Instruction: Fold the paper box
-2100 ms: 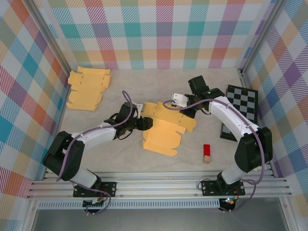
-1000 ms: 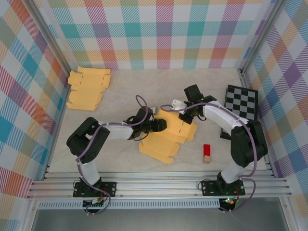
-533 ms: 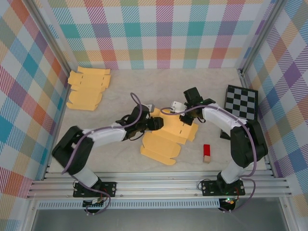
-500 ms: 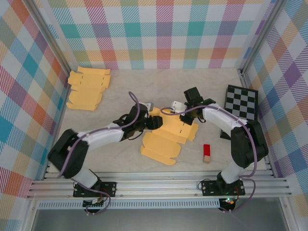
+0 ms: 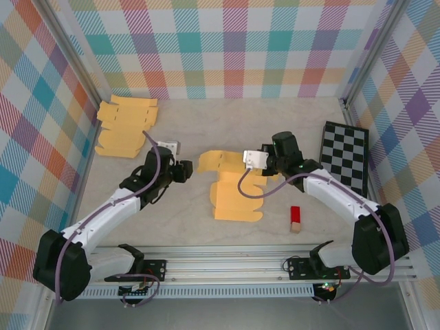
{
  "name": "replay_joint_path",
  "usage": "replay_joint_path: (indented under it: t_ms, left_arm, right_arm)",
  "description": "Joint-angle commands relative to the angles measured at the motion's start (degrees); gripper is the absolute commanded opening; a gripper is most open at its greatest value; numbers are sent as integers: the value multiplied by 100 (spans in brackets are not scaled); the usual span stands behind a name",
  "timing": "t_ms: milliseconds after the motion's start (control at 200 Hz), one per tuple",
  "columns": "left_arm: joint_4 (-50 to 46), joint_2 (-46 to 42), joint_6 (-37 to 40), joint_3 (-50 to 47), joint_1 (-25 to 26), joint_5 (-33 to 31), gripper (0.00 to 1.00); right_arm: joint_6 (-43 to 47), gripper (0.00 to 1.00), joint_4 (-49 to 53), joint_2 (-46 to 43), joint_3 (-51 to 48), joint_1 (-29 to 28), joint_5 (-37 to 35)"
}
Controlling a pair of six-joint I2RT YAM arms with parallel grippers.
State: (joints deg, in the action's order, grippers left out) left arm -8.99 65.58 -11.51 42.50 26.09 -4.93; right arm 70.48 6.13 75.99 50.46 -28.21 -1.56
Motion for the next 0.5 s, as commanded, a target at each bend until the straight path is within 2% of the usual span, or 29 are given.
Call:
replay_joint_path:
  t_ms: [0,85,225,275,390,495]
  left_arm:
    - [368,-306,264,-372,-86,-564,50]
    - [977,-423,466,-850,-91,-609,50]
    - [1686,-184,707,-1131,-62,714,53]
    - [1803,-41,760,-1121,32,961,53]
    - [1871,311,1101,-1000,348,1059,53]
    - [1772,612,1242,-780,397,961,53]
  right_arm:
    - [995,0,-808,-177,-349,-45,-71]
    - [1078,0,-916,-224,-451,-53,-130]
    - [1070,0,-1111,-218,-570,-62,-144]
    - [1032,0,-1114,-193,-565,-62,-143]
    - [1038,0,-1179,-132,-588,-104,-167]
    - [1116,0,-1217,-110,-650,-141,-180]
